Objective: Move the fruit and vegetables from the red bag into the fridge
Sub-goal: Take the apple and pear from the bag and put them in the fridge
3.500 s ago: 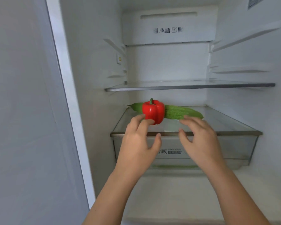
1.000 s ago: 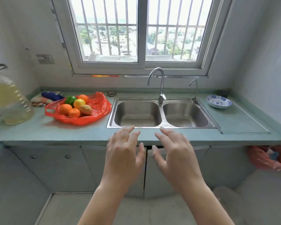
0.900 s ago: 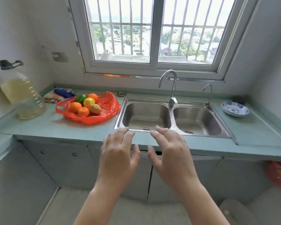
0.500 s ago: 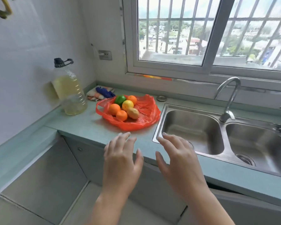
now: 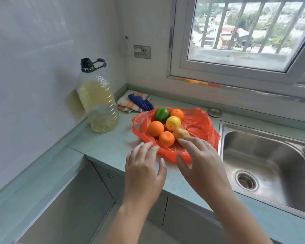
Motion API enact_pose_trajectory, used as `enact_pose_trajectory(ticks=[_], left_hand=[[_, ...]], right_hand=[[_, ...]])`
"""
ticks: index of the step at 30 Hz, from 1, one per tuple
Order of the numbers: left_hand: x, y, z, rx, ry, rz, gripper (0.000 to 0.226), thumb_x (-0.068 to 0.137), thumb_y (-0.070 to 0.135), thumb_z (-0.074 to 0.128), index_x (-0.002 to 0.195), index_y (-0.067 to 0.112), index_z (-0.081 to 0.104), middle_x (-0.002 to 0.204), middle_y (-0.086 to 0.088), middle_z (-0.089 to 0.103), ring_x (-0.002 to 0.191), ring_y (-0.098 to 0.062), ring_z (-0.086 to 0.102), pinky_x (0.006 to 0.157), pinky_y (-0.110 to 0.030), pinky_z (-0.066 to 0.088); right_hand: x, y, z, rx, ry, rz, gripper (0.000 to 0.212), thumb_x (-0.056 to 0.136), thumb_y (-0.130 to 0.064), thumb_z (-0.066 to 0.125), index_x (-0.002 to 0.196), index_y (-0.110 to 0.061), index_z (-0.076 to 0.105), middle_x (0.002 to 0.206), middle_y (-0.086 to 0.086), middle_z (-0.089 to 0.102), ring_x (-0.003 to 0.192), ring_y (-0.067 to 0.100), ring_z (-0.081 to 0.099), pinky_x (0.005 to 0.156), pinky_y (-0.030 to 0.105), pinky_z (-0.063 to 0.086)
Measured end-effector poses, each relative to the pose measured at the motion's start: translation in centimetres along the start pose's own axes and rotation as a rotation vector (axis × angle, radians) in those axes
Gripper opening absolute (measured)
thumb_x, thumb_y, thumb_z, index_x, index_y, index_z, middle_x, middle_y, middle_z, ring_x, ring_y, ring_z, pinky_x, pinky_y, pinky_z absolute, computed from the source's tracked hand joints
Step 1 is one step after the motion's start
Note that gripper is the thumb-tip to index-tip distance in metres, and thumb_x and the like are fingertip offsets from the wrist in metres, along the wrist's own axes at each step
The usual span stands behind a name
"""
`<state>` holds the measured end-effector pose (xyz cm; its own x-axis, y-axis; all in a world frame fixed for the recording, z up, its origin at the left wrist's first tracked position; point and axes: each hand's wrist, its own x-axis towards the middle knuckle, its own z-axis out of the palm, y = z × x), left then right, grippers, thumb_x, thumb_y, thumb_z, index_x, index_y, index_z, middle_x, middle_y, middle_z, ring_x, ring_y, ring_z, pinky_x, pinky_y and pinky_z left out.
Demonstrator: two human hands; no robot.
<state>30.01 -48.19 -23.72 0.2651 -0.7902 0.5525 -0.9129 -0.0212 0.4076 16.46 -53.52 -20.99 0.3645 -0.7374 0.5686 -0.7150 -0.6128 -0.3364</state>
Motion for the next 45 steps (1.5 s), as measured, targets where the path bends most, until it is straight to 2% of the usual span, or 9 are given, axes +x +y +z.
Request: enact_pose_trajectory(ticks=[7,14,18,26,32,37,41,45], left_hand=[[3.6,-3.7,5.4,-0.039,-0.090,-0.027,0.040,0.082,0.032,0.042,0.104,0.010,0.066,0.111,-0.007,0.065,0.107,-0.028,0.058,0.092,-0.045,0.046],[9.0,-6.4,12.3,-0.075,-0.219,-0.085,0.042,0.081,0.036,0.043,0.107,0.012,0.065,0.115,-0.006,0.063,0.110,-0.027,0.056,0.093,-0.048,0.046],[12.1,-7.0,16.5,-0.084,-0.269,-0.084,0.041,0.079,0.035,0.046,0.105,0.010,0.066,0.113,-0.010,0.064,0.106,-0.030,0.058,0.090,-0.047,0.048],[15.6,-7.3,22.7,-0.109,-0.353,-0.122,0.044,0.076,0.036,0.046,0.105,0.008,0.066,0.109,-0.011,0.065,0.101,-0.030,0.061,0.088,-0.042,0.047],[16.8,-7.3,25.8,-0.139,-0.407,-0.188,0.051,0.079,0.039,0.043,0.113,0.006,0.062,0.117,-0.013,0.060,0.109,-0.030,0.056,0.093,-0.041,0.043],[17.8,-7.0,28.0,-0.130,-0.427,-0.211,0.056,0.078,0.041,0.041,0.117,0.006,0.060,0.121,-0.014,0.057,0.112,-0.031,0.054,0.093,-0.044,0.043],[18.9,-6.5,29.4,-0.107,-0.427,-0.211,0.059,0.077,0.044,0.040,0.119,0.006,0.058,0.122,-0.014,0.056,0.114,-0.031,0.053,0.094,-0.043,0.042],[19.9,-6.3,30.8,-0.066,-0.428,-0.232,0.054,0.079,0.037,0.060,0.123,0.007,0.055,0.126,-0.014,0.053,0.117,-0.032,0.050,0.097,-0.042,0.038]], right_hand=[[3.6,4.5,6.0,0.004,-0.106,0.054,0.035,0.070,-0.015,0.076,0.103,-0.008,0.067,0.103,0.010,0.068,0.094,0.033,0.063,0.078,0.043,0.052],[8.3,10.8,11.4,0.001,-0.169,0.093,0.036,0.068,-0.014,0.075,0.102,-0.007,0.066,0.101,0.011,0.067,0.087,0.035,0.063,0.073,0.041,0.050],[10.1,14.5,14.0,-0.014,-0.212,0.165,0.036,0.069,-0.015,0.075,0.103,-0.006,0.066,0.101,0.013,0.067,0.090,0.035,0.063,0.074,0.042,0.050],[10.7,19.2,19.1,0.028,-0.366,0.275,0.044,0.066,-0.020,0.078,0.106,-0.009,0.064,0.104,0.011,0.065,0.091,0.035,0.061,0.071,0.044,0.052],[10.2,21.1,21.2,0.054,-0.454,0.324,0.048,0.065,-0.024,0.077,0.109,-0.011,0.062,0.105,0.008,0.063,0.093,0.031,0.060,0.074,0.040,0.051],[10.1,21.9,21.6,0.160,-0.495,0.381,0.056,0.072,-0.027,0.071,0.124,-0.019,0.053,0.114,0.000,0.056,0.103,0.021,0.054,0.076,0.030,0.045],[10.4,22.5,21.8,0.267,-0.529,0.385,0.058,0.074,-0.028,0.070,0.127,-0.021,0.049,0.115,-0.003,0.052,0.106,0.015,0.050,0.080,0.022,0.041],[10.7,23.0,21.9,0.356,-0.548,0.406,0.059,0.075,-0.027,0.070,0.128,-0.021,0.047,0.111,-0.012,0.045,0.105,0.008,0.047,0.081,0.008,0.031]])
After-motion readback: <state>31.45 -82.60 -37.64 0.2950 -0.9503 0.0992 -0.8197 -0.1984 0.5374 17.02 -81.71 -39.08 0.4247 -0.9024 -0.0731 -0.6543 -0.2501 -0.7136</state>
